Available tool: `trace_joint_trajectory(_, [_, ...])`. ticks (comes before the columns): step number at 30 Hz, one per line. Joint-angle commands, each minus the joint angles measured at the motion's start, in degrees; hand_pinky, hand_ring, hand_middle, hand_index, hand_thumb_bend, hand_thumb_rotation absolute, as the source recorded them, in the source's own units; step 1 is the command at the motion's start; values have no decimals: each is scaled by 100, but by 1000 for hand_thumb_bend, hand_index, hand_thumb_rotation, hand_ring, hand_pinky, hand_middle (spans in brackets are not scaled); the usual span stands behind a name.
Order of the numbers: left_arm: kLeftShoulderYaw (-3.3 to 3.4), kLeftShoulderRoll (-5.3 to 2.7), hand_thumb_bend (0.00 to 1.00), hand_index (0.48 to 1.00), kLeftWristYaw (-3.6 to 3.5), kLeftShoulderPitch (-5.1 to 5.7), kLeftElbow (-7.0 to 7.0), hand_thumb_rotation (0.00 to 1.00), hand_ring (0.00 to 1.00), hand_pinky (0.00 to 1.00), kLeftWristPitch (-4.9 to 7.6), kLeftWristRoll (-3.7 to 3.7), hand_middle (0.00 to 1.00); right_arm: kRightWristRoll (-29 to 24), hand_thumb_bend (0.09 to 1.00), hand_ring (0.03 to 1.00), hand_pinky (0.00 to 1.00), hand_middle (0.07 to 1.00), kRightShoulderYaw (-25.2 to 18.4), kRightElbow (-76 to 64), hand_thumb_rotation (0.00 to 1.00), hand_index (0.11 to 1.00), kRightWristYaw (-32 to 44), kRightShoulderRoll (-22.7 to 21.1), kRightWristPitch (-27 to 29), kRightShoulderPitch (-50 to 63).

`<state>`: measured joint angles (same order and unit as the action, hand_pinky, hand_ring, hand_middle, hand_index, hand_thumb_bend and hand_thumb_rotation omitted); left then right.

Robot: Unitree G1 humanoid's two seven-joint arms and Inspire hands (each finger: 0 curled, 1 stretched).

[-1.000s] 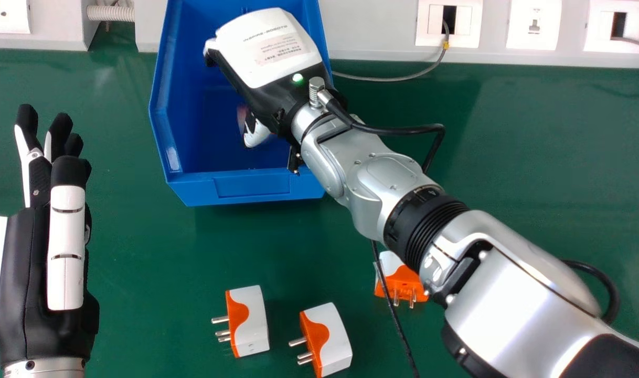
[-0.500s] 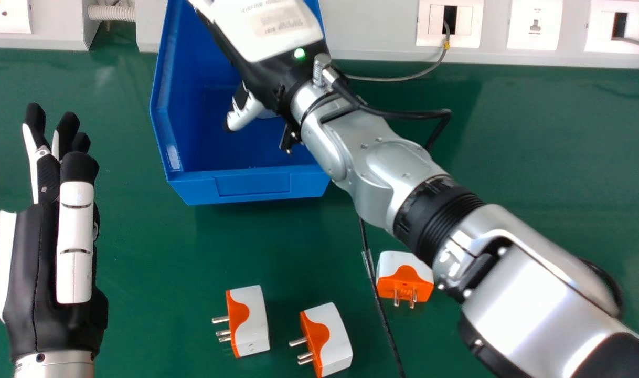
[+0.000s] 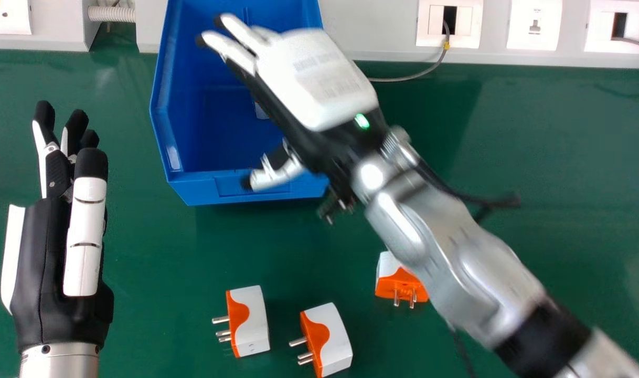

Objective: Pick all objects and put in blue box

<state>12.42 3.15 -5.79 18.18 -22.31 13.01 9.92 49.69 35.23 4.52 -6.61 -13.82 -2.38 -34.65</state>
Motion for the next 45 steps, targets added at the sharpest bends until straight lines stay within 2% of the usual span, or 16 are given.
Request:
trace_joint_trajectory(1, [-1, 48, 671, 1000, -15, -3, -63, 876, 1000, 1000, 63, -22, 1000, 21, 775, 813, 616, 881, -206, -692, 202, 844, -66, -181, 218, 452])
trace_joint_trajectory(4, [-4, 45, 674, 1000, -7, 12, -61, 885, 1000, 1000, 64, -64, 1000, 17, 776, 801, 604, 873, -366, -1228, 210, 835, -41, -367, 371, 1008])
trace_joint_trajectory(7, [-19, 45, 662, 1000, -53, 15, -65, 888, 1000, 1000, 39, 7, 1000, 75, 732, 793, 601, 874, -568, -1754, 262, 836, -12, -597, 503, 1604])
trace_joint_trajectory(13, [5, 54, 663, 1000, -94, 31, -45, 876, 1000, 1000, 35, 92, 1000, -67, 736, 813, 620, 898, -1147, -2173, 280, 864, -328, -826, 846, 2639])
trace_joint_trajectory(17, [19, 66, 656, 1000, -91, 36, -14, 880, 1000, 1000, 77, 64, 1000, -196, 742, 825, 637, 903, -1462, -2117, 284, 868, -440, -858, 1055, 3023])
trace_joint_trajectory(18, [24, 68, 652, 1000, -73, 38, -15, 885, 1000, 1000, 77, 33, 1000, -259, 745, 827, 642, 902, -1531, -2086, 284, 865, -449, -851, 1111, 3087])
trace_joint_trajectory(21, [35, 63, 654, 1000, -103, 35, -8, 885, 1000, 1000, 79, 114, 1000, -386, 746, 828, 642, 902, -1742, -1977, 286, 864, -486, -911, 1229, 3309])
trace_joint_trajectory(22, [36, 65, 654, 1000, -112, 39, -15, 879, 1000, 1000, 68, 133, 1000, -367, 744, 829, 644, 901, -1800, -1899, 314, 863, -537, -923, 1256, 3362])
trace_joint_trajectory(24, [40, 72, 664, 1000, -95, 51, -31, 872, 1000, 1000, 49, 109, 1000, -353, 754, 821, 640, 891, -1893, -1735, 332, 848, -591, -936, 1337, 3415])
trace_joint_trajectory(25, [44, 79, 667, 1000, -101, 54, -40, 872, 1000, 1000, 46, 123, 1000, -382, 756, 819, 640, 890, -1936, -1637, 328, 845, -559, -946, 1336, 3444])
trace_joint_trajectory(28, [58, 105, 658, 1000, -109, 59, -78, 871, 1000, 1000, 6, 151, 1000, -390, 753, 831, 659, 895, -2009, -1253, 339, 854, -605, -966, 1403, 3442])
trace_joint_trajectory(32, [78, 132, 668, 1000, -135, 56, -97, 858, 1000, 1000, -45, 224, 1000, -301, 755, 833, 664, 899, -2007, -562, 371, 861, -799, -989, 1510, 3294])
trace_joint_trajectory(37, [90, 128, 660, 1000, -130, 47, -123, 868, 1000, 1000, -60, 196, 1000, -226, 782, 829, 665, 897, -1903, 238, 401, 862, -1054, -955, 1616, 3074])
trace_joint_trajectory(43, [110, 143, 662, 1000, -162, -3, -120, 857, 1000, 1000, -114, 282, 1000, -112, 779, 818, 663, 885, -1746, 937, 398, 859, -1302, -913, 1640, 2878])
trace_joint_trajectory(45, [121, 153, 662, 1000, -173, -22, -105, 857, 1000, 1000, -113, 289, 1000, -29, 771, 819, 668, 884, -1649, 1185, 407, 860, -1378, -896, 1573, 2776])
